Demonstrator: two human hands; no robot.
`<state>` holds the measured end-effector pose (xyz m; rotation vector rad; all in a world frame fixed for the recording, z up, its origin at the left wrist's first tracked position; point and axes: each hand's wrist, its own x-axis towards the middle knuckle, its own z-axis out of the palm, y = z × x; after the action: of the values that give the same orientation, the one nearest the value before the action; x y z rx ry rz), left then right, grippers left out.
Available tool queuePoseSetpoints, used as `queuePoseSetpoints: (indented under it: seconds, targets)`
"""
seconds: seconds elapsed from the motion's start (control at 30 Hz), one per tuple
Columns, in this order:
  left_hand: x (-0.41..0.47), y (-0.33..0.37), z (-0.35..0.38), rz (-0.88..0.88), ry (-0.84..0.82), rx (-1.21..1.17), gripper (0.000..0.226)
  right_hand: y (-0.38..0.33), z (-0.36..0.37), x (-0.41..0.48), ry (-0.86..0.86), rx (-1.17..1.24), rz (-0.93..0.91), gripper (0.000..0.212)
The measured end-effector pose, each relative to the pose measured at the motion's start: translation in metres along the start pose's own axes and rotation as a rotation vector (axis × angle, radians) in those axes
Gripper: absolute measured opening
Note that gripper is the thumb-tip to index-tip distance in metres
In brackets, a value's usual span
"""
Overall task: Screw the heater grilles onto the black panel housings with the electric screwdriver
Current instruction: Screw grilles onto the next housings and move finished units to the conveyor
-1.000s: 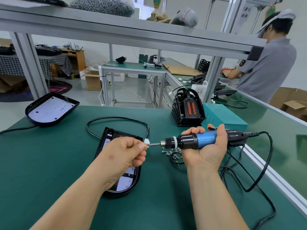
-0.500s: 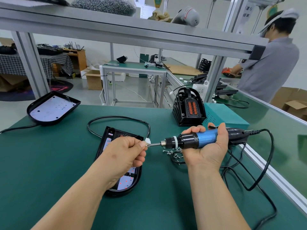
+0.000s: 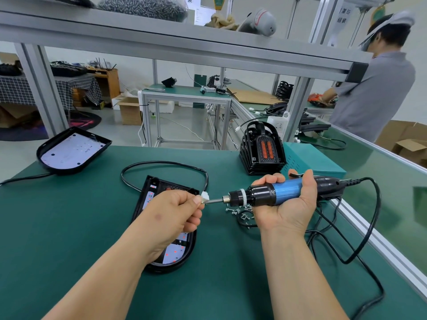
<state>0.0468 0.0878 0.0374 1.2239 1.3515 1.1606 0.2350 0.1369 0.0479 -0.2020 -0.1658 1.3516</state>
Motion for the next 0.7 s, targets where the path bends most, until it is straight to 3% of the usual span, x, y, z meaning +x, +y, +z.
queuePoseSetpoints:
  seconds: [0.7]
  targets:
    - [-0.0011, 0.0037, 0.0014, -0.019, 0.003, 0.067, 0.030, 0.0006, 0.0002, -0.0007, -0.027, -0.008, -0.004, 0.026]
